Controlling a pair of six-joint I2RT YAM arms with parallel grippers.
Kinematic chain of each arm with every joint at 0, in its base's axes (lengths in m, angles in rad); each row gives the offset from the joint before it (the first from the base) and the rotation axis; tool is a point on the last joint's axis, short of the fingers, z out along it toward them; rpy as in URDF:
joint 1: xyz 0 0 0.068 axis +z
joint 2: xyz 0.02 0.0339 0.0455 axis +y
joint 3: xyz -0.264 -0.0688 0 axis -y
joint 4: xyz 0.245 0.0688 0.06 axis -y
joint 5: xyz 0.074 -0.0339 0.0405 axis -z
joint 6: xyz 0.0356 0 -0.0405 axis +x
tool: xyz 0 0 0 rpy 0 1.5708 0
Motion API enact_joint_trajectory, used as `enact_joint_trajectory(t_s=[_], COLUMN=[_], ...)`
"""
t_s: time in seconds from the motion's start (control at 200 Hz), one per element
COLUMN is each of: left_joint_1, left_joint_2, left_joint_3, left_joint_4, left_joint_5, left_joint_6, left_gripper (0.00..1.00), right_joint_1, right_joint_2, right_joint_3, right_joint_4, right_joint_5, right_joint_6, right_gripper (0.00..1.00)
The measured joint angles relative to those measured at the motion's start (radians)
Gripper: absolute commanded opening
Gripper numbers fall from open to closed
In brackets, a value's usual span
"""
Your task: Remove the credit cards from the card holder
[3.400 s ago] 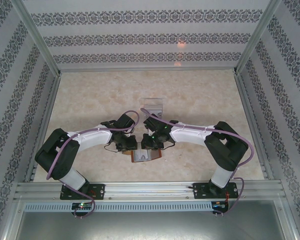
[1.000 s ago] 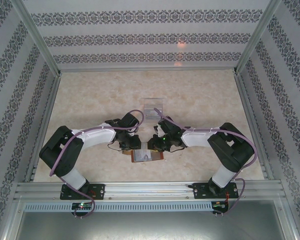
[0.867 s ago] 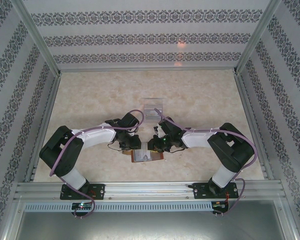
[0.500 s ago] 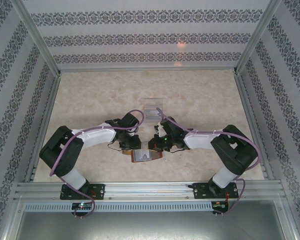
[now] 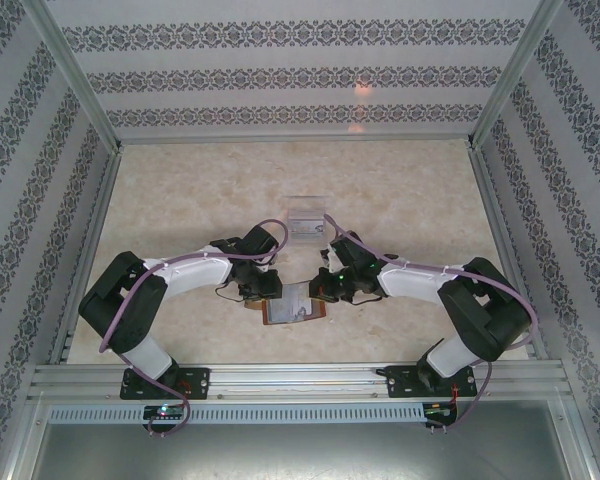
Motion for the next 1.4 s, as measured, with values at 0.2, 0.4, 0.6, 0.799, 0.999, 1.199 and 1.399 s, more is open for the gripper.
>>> enact_joint_trajectory(t_s=[0.2,0.4,0.6,0.799,0.999,1.199,1.399], left_joint_1=[0.0,0.0,0.0,0.0,0.0,0.0,0.0], left_joint_2=[0.0,0.0,0.0,0.0,0.0,0.0,0.0], left_joint_3=[0.0,0.0,0.0,0.0,0.0,0.0,0.0], left_joint_4=[0.0,0.0,0.0,0.0,0.0,0.0,0.0], left_joint_5=[0.0,0.0,0.0,0.0,0.0,0.001,0.0], left_joint_6=[0.0,0.0,0.0,0.0,0.0,0.0,0.0], left_gripper=[0.21,0.21,0.21,0.21,0.21,0.21,0.21], right_joint_1=[0.0,0.0,0.0,0.011,0.063,0.088,0.088], right_joint_2=[-0.015,-0.026,-0.026,-0.026,-0.004,-0.003,-0.003], right_joint_3=[0.014,0.024,0.029,0.048,0.081,0.083,0.088], right_joint_4=[-0.058,-0.095,-0.116,-0.115,-0.114,-0.121,-0.151], right_joint_5=[0.026,0.043,0.054,0.049,0.05,0.055,0.082], right_joint_6=[-0.031,-0.043,-0.053,-0.048,-0.026,0.0,0.016], right_gripper=[0.04,0.04,0.05,0.11,0.13,0.12,0.07])
